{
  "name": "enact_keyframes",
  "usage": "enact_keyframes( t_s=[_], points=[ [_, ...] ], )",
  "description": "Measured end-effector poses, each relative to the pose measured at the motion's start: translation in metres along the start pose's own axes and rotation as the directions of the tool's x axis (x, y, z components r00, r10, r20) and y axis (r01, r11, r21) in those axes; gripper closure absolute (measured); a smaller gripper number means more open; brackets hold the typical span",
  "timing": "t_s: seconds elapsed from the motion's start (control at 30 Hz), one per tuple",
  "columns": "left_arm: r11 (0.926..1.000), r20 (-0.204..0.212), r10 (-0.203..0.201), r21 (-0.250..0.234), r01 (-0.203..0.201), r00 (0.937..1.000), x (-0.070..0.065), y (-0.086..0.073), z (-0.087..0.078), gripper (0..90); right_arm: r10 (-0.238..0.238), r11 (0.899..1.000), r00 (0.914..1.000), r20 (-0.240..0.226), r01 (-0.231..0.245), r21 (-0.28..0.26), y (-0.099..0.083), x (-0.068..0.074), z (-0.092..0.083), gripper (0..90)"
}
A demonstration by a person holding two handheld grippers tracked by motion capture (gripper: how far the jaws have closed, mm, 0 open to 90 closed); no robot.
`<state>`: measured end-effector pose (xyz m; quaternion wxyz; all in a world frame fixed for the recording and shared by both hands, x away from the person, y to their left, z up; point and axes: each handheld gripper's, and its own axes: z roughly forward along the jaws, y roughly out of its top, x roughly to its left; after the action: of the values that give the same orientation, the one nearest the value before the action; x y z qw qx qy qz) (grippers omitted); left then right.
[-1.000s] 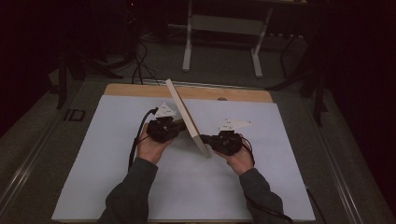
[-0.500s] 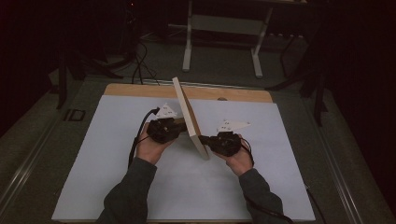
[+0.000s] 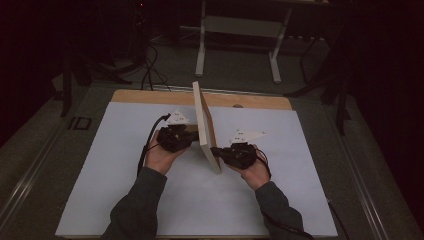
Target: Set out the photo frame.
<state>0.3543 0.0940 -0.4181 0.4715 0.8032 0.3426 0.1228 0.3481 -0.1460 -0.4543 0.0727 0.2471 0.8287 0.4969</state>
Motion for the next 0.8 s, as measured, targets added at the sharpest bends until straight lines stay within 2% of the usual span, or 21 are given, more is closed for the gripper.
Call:
enact_keyframes(
  t_s=[0.4, 0.8],
  points=[
    [0.9995, 0.043, -0.032, -0.002, 0.032, 0.9986, 0.009, -0.001, -0.001, 90.0, -0.011, 1.000, 0.9999, -0.013, 0.011, 0.004, 0.003, 0.004, 0.003, 90.0],
    [0.9981, 0.061, -0.059, -0.013, 0.060, 0.9964, 0.015, -0.001, 0.001, 90.0, -0.025, 1.000, 0.9989, -0.039, 0.025, 0.007, 0.005, 0.012, 0.009, 90.0]
  ],
)
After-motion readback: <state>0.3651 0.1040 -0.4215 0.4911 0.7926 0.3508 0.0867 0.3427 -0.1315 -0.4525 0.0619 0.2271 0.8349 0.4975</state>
